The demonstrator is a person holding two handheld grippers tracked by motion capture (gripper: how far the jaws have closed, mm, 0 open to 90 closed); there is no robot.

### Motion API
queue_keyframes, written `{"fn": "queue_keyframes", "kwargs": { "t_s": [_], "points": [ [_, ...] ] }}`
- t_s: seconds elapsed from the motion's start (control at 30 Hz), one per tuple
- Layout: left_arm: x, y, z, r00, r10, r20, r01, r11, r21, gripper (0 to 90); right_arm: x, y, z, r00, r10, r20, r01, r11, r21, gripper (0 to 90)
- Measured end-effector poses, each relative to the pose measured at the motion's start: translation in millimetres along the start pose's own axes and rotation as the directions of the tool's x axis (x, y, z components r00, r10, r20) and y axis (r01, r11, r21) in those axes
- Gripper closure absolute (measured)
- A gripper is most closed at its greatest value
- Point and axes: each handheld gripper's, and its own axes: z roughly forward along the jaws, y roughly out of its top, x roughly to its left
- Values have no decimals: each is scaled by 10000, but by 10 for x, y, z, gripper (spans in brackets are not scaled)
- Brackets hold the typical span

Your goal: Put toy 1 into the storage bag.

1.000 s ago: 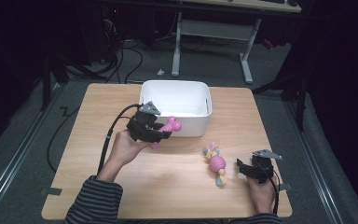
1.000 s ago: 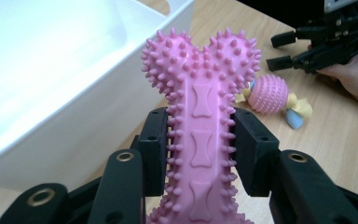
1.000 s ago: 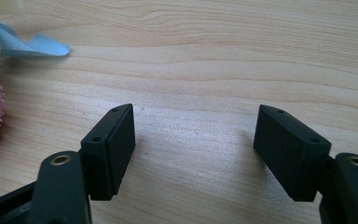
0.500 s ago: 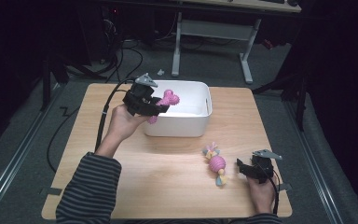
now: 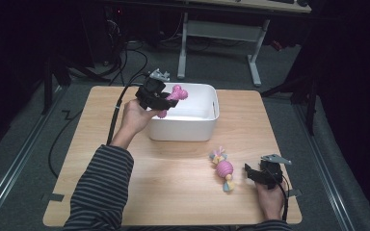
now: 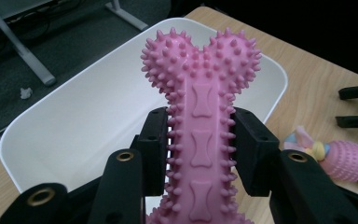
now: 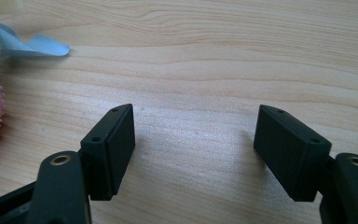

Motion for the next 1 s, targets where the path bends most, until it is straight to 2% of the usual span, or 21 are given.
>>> {"fn": "queue_keyframes", "kwargs": {
  "t_s": [0.03, 0.23, 0.4, 0.6, 0.73, 0.83, 1.0],
  "points": [
    [28, -10, 32, 9999, -39, -163, 40, 10000, 36, 594, 0, 0, 0, 10000, -3, 0, 3, 10000, 0, 294],
    [111, -23, 92, 9991, -173, -377, 170, 9998, -67, 594, 0, 0, 1, 10000, -27, -15, 27, 10000, 0, 292],
    [196, -69, 222, 9980, -194, -603, 200, 9998, 95, 592, 0, 0, -1, 10000, -33, -8, 33, 10000, 20, 292],
    [271, -142, 291, 9960, -252, -853, 276, 9992, 280, 590, 1, 0, -1, 10000, -30, -7, 30, 10000, 22, 292],
    [326, -202, 349, 9960, -389, -801, 420, 9984, 372, 590, 0, 0, 1, 10000, -42, -14, 42, 10000, -10, 292],
    [322, -209, 415, 9961, -230, -851, 278, 9981, 554, 589, 1, -1, 0, 10000, -29, -3, 29, 10000, 1, 292],
    [358, -241, 483, 9957, -403, -832, 472, 9954, 831, 585, 0, -1, 1, 10000, -48, -14, 48, 10000, -13, 292]
  ]
}}
